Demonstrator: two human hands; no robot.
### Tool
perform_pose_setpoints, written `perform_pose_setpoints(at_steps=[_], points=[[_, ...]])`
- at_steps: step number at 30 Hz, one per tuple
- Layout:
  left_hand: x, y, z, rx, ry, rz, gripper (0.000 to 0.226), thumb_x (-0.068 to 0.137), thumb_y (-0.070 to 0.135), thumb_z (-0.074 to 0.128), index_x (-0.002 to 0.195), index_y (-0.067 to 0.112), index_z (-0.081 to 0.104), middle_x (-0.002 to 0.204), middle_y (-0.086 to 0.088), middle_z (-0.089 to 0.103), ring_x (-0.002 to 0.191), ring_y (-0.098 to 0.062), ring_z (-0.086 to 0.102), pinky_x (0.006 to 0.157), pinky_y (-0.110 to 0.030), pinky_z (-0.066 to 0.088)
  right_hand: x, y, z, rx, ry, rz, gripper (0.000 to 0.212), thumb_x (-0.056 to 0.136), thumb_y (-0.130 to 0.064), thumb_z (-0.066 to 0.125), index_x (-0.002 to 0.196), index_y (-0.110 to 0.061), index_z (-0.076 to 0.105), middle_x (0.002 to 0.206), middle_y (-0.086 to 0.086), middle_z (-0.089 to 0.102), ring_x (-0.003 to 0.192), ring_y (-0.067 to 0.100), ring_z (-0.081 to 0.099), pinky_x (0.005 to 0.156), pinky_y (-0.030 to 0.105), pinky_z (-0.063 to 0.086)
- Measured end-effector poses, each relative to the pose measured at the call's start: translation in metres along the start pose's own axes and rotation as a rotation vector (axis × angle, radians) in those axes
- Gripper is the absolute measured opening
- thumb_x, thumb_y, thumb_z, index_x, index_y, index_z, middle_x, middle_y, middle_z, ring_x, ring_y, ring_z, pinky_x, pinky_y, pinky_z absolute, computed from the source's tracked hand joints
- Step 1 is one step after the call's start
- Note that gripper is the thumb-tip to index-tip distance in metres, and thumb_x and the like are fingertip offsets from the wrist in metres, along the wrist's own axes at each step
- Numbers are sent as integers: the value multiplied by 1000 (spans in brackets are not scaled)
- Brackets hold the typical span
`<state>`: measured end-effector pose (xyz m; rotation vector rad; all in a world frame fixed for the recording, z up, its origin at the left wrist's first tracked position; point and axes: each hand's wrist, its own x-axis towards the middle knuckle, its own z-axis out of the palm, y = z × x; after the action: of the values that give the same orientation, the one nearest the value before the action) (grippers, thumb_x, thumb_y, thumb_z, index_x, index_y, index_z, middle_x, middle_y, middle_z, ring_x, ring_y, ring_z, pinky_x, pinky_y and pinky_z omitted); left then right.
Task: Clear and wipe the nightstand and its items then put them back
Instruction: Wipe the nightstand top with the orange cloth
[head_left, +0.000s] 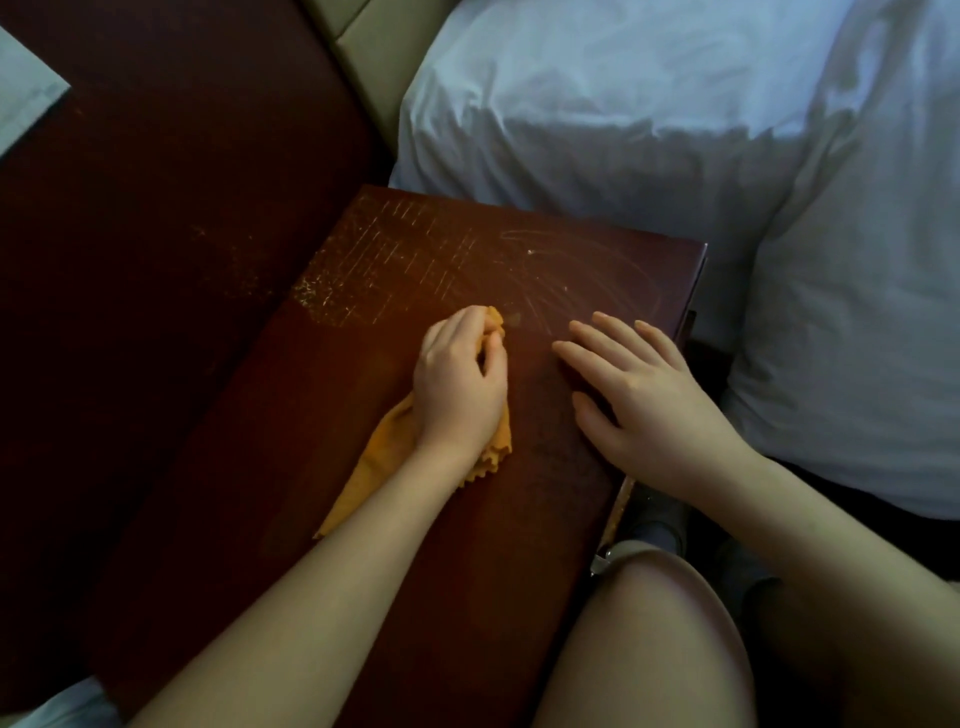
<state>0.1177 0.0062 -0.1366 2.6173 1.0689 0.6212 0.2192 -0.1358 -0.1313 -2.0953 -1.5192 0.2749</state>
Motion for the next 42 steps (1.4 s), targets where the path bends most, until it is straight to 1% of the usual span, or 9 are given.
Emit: perform_pose_setpoints(at_steps=[5,10,14,18,23,27,31,37,42], points=[[-31,-11,-17,-79,-152,223,11,88,14,53,89,12,64,106,1,65,105,-12,54,90,-12,32,-2,5,-4,45,-35,-26,50,90,-20,53,139,-17,42,147,6,36,140,23,23,112,36,10],[-19,-21,-20,-56,-40,49,8,89,11,55,89,13,63,101,5,63,100,-5,48,85,-1,25,-3,4,-4,58,-100,-106,52,93,-28,47,143,-20,34,152,1,26,142,15,15,113,30,3],[6,-4,-3,-42,54,-108,10,90,12,51,93,14,60,100,5,62,102,-13,51,79,-12,29,-5,5,-5,68,-102,-121,51,93,-31,43,141,-19,38,151,1,28,142,15,17,113,30,4],[6,13,4,-53,10,-2,8,90,11,52,90,13,60,99,3,63,97,-7,49,79,-9,26,-7,10,-8,75,-97,-102,51,93,-29,48,142,-22,36,152,-2,25,142,12,12,113,29,2],[-19,-4,-12,-65,-87,142,7,88,11,56,89,13,63,103,4,64,99,0,43,86,-6,26,-9,11,-11,92,-116,-145,55,88,-36,41,141,-24,38,151,-3,26,137,4,6,113,30,4],[-10,-17,-17,-46,-10,17,8,89,9,54,89,12,62,101,5,62,99,-6,48,82,3,23,-11,11,-10,89,-106,-158,55,85,-34,42,139,-22,42,150,-2,30,136,6,8,113,31,4],[12,2,0,-38,50,-84,10,90,10,51,92,12,60,98,2,63,100,-15,53,77,-9,26,-12,15,-8,71,-87,-136,55,85,-34,43,138,-21,44,149,0,32,136,6,10,113,34,7],[-1,26,5,-66,-109,175,9,90,12,53,90,11,61,101,0,64,100,-13,53,84,-11,29,-12,19,-11,59,-45,-113,53,84,-32,46,135,-18,48,146,4,38,135,11,17,112,38,13],[-30,2,-14,-133,-156,213,9,88,13,55,88,14,64,104,6,63,103,-5,51,90,-8,32,-15,23,-14,63,-53,-95,54,83,-33,44,135,-19,48,147,2,36,136,9,13,112,36,10]])
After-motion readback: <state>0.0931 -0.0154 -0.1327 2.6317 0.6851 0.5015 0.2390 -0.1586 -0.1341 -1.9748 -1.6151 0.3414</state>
